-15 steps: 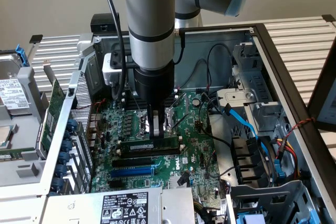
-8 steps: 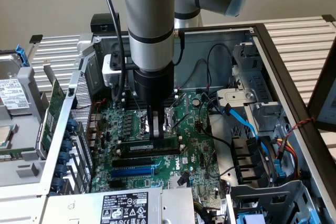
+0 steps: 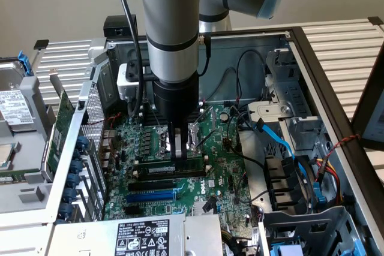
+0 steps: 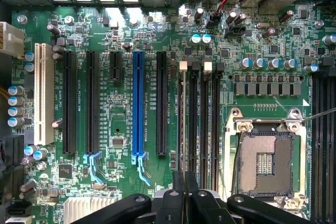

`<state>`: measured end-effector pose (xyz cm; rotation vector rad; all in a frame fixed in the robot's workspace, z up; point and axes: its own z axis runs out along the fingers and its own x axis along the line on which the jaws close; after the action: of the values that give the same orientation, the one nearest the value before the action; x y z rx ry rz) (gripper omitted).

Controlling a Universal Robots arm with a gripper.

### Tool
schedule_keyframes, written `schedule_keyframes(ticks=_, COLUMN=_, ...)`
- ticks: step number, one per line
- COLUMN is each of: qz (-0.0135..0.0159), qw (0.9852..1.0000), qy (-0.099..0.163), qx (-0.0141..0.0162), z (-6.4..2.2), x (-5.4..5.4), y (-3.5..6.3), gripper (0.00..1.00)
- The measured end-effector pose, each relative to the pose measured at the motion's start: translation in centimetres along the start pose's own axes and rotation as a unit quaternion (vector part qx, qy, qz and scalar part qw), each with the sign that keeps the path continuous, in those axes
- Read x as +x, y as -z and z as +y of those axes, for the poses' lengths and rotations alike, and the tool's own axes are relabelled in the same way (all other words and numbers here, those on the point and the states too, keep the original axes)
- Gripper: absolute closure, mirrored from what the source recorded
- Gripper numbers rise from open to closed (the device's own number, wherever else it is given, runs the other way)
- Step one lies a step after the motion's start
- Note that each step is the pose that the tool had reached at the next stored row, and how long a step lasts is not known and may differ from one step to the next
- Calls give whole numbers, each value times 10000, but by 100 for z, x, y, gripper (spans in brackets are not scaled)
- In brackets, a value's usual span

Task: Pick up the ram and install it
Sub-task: 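Insert the ram into the slot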

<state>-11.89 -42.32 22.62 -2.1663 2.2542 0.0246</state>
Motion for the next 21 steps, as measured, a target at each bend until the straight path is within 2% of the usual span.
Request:
schedule_keyframes(ticks=14, qz=-1, qw=10000, qy=1, qx=-1, z=1, x=2, y=-1, gripper=86)
schedule_keyframes(ticks=16, qz=-1, qw=10000, qy=0, qx=-1, z=1, x=2, y=-1, gripper=74)
schedule_keyframes(ticks=17, qz=-1, qw=10000, qy=0, qx=-1, z=3, x=2, y=0, gripper=74)
schedule_keyframes(ticks=18, qz=-1, qw=10000, qy=0, qx=-1, z=3, x=2, y=3, gripper=67)
schedule_keyframes(ticks=21, qz=-18, qw=10000, qy=-1, qx=-6, z=5, x=2, y=17, gripper=67)
